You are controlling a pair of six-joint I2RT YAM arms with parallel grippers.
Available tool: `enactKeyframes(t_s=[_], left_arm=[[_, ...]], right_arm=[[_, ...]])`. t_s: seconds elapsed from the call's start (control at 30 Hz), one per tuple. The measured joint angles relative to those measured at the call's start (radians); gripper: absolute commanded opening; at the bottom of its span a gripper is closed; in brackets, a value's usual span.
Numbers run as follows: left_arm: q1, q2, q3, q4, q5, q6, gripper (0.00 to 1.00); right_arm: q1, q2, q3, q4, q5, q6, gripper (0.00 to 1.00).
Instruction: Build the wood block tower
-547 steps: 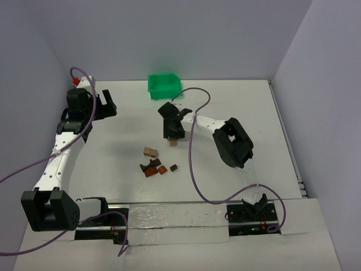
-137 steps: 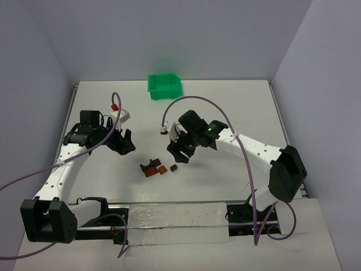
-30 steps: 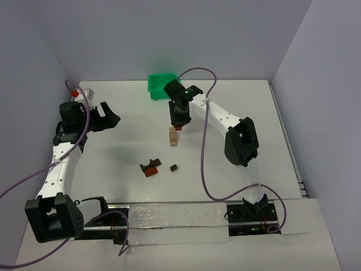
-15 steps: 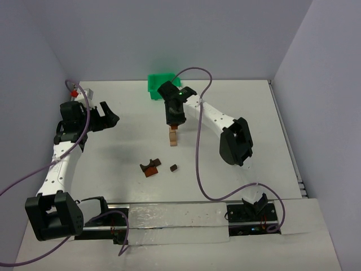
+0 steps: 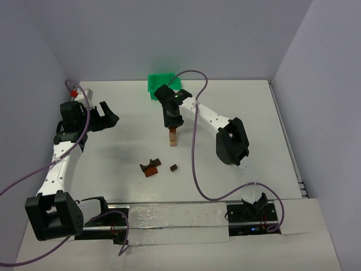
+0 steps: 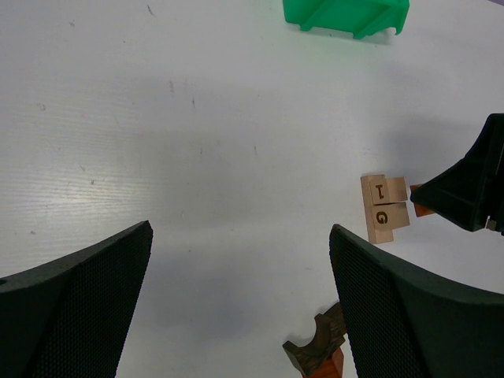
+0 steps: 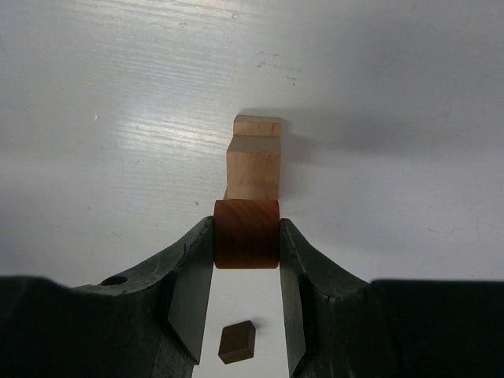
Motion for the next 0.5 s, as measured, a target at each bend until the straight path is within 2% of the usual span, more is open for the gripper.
enactKeyframes(t_s=[0.1,0.5], left_arm=[[0.0,0.001,0.0,0.0,0.0,0.0,0.99],[0.0,0.009,0.0,0.001,-0.001,0.0,0.99]], right_arm=[[0.001,0.009,0.007,0.0,0.007,0.0,0.12],[0.001,0.054,0.018,-0.002,0.011,0.004,0.13]])
